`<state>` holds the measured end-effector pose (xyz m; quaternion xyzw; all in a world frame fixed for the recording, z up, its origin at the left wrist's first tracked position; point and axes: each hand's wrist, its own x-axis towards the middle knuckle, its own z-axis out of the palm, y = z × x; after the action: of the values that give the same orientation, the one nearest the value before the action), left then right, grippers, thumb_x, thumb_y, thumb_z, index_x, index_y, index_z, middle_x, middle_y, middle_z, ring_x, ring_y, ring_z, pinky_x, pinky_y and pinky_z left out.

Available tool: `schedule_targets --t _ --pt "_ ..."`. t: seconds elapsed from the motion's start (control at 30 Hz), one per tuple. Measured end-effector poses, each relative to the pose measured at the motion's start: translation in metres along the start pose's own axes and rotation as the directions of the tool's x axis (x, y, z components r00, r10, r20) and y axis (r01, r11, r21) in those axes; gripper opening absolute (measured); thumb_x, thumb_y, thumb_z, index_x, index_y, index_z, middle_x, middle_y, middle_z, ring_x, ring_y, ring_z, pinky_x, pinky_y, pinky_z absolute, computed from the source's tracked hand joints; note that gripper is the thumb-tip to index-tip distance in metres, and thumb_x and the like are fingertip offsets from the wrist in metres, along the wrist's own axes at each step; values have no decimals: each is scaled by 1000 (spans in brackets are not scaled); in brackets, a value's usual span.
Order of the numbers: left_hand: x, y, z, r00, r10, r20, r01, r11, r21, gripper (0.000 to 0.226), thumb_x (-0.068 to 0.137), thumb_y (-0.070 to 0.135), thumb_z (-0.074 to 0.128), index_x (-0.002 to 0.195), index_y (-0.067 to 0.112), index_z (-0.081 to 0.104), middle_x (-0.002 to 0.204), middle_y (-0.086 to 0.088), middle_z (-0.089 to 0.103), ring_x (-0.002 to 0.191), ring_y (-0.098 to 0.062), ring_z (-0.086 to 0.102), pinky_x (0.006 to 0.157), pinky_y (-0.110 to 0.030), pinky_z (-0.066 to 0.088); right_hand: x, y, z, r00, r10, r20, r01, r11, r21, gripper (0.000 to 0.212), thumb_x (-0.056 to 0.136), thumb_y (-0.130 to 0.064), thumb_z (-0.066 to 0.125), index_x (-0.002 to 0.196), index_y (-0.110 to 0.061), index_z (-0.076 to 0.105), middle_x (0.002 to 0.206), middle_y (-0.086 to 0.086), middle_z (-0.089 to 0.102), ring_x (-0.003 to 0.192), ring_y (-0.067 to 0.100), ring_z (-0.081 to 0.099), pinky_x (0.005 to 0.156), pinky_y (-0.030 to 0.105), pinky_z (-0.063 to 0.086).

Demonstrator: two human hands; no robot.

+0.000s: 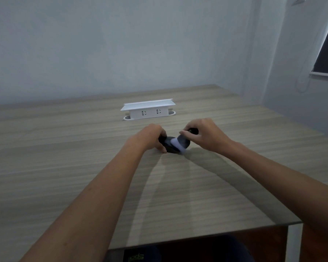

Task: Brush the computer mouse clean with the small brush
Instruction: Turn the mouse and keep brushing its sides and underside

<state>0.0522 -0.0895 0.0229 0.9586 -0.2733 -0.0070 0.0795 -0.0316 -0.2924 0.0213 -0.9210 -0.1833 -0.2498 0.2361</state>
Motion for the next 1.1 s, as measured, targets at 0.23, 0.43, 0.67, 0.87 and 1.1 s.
schedule_targets --t 0.23,0.43,0.67,0.87,1.1 --pt "0 -2 2 1000 -4 -15 4 1000 9 53 70 33 88 116 12 72 106 -9 70 98 -28 64 82 -35 51 -2 12 4 999 22 -33 -26 991 -129 18 91 -23 64 85 -10 76 82 2 73 74 18 65 66 32 51" --pt "1 -3 5 1000 11 -29 -10 998 56 48 72 41 84 108 12 73 100 -10 70 88 -27 62 73 -35 48 -6 -1 9 997 -60 -41 58 997 -57 17 91 -24 65 87 -11 76 80 -2 71 71 12 62 64 24 48" --pt "-3 1 6 1000 11 -11 -10 998 54 48 79 48 78 102 6 72 95 -10 65 83 -25 57 69 -33 44 -6 -3 9 994 -69 -85 64 996 -58 16 90 -25 66 84 -14 76 77 -2 69 69 12 60 62 26 46" --pt "-8 -4 -1 995 -19 100 22 999 -29 43 88 47 68 108 9 73 96 -5 70 91 -26 64 79 -39 52 -7 8 14 997 3 -78 -10 996 -89 19 91 -25 64 86 -12 76 81 0 70 74 18 63 66 36 52" --pt "-12 -12 4 994 35 100 -15 982 -189 40 88 36 71 123 17 66 115 -1 71 107 -23 66 98 -41 51 -2 -8 19 987 -24 -162 28 999 21 17 90 -25 66 84 -13 75 81 -2 70 75 12 62 69 29 51"
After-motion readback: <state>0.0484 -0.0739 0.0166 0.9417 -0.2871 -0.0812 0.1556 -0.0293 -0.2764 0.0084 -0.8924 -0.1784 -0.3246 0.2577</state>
